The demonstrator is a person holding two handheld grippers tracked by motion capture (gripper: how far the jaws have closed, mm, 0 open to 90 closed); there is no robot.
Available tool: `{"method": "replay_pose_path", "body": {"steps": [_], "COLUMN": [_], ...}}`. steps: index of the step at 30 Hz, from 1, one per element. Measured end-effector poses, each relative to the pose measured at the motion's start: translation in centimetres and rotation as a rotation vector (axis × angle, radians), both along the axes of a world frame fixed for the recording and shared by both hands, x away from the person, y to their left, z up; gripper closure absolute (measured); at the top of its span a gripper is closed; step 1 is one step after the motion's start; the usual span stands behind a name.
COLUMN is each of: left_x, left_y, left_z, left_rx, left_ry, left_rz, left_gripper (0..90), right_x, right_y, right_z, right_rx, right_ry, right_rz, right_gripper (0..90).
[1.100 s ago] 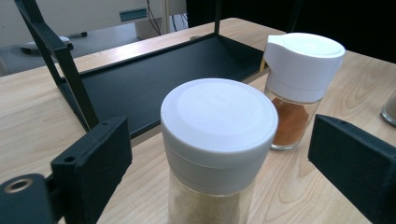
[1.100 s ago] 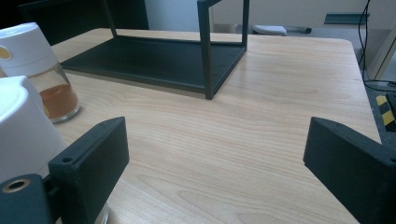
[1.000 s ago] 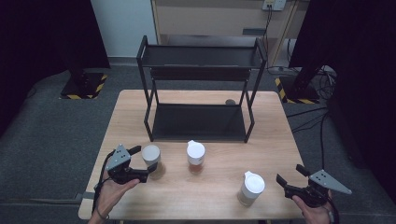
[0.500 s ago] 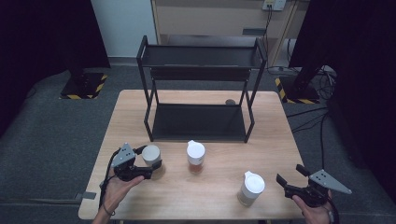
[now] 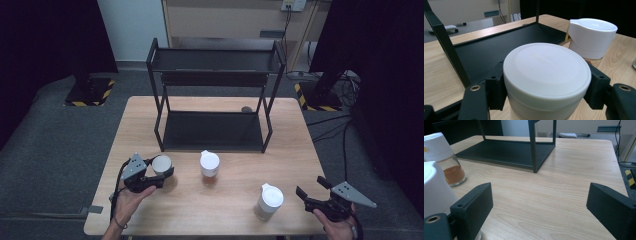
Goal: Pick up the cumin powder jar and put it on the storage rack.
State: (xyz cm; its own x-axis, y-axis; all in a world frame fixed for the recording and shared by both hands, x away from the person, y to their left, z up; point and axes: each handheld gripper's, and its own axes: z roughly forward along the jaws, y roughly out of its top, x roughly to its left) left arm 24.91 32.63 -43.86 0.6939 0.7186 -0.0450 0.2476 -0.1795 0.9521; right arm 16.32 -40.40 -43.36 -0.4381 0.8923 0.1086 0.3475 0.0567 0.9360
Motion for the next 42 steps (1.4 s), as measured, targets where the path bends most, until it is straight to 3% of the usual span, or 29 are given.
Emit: {"method": "replay_pose_path", "body": {"steps": [13,42], "left_x": [0.1,3.1], "left_y": [0.0,-2.0], "left_z": [0.3,6.3], "left_rx": [-0.016,0.031], "left_ry": [0.009,-0.036], "left_rz": [-0.005,-0.074], "left_gripper": [32.9,33.0], "right_x": [0.0,0.0], "right_y": [0.0,0.0], "right_z": [0.0,0.0], "right_rx": [-0.002,-0.003], "right_ry": [-0.005,-0.006], "right_rz": [-0.002,0.006], "right_gripper": [7.7,7.8]}}
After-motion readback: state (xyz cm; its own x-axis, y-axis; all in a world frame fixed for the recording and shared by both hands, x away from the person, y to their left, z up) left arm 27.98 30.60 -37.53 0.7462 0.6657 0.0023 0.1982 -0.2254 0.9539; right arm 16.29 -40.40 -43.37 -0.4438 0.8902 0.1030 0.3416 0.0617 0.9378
